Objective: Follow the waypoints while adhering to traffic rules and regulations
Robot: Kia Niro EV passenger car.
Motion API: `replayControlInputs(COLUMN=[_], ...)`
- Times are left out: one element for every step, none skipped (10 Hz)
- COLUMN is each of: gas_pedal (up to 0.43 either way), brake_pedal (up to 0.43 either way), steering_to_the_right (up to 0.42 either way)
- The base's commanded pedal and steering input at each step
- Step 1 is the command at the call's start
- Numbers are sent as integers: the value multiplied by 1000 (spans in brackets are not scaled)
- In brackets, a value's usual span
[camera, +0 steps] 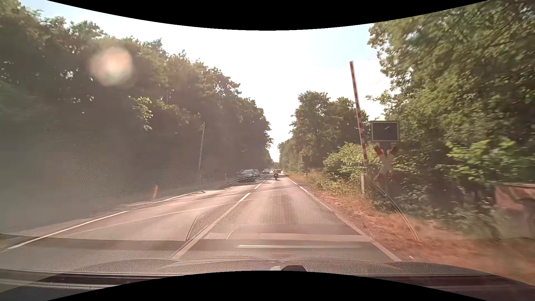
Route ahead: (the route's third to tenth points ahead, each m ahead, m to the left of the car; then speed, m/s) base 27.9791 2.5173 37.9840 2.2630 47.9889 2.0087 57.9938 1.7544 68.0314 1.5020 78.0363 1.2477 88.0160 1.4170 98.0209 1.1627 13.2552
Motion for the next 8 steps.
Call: replayControlInputs(gas_pedal=[197, 197, 197, 197, 197, 197, 209, 209], brake_pedal=[0, 0, 0, 0, 0, 0, 0, 0], steering_to_the_right=[-3, -3, -3, 3, 10, 10, 7, 4])
